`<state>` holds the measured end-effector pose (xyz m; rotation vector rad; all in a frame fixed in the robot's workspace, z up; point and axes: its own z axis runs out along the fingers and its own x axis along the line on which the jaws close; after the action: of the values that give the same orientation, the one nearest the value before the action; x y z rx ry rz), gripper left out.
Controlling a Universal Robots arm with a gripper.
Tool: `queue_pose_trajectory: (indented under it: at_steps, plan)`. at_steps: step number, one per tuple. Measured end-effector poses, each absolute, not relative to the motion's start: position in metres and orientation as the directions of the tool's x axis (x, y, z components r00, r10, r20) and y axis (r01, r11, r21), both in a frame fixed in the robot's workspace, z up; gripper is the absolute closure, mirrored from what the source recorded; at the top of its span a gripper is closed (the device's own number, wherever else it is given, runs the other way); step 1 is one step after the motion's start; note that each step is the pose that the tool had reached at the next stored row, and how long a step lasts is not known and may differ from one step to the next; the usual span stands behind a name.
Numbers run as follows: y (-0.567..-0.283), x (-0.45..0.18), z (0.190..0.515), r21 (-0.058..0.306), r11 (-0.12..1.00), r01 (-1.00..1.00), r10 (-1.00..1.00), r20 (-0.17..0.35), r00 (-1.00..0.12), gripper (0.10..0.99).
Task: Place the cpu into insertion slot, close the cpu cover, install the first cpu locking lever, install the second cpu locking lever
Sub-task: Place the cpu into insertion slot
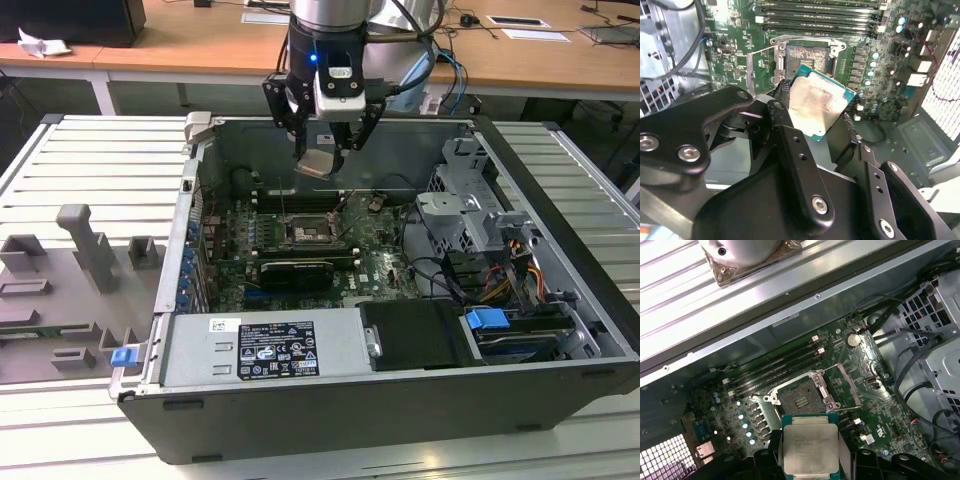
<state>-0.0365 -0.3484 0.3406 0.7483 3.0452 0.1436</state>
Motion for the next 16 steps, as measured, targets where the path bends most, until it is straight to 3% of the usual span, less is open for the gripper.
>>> queue_pose_trajectory:
  at_steps: [16]
  plan:
    - [-0.3484,-0.0365,0.3347,0.089,0.745,0.661,0.663,0.019,-0.749,0.553]
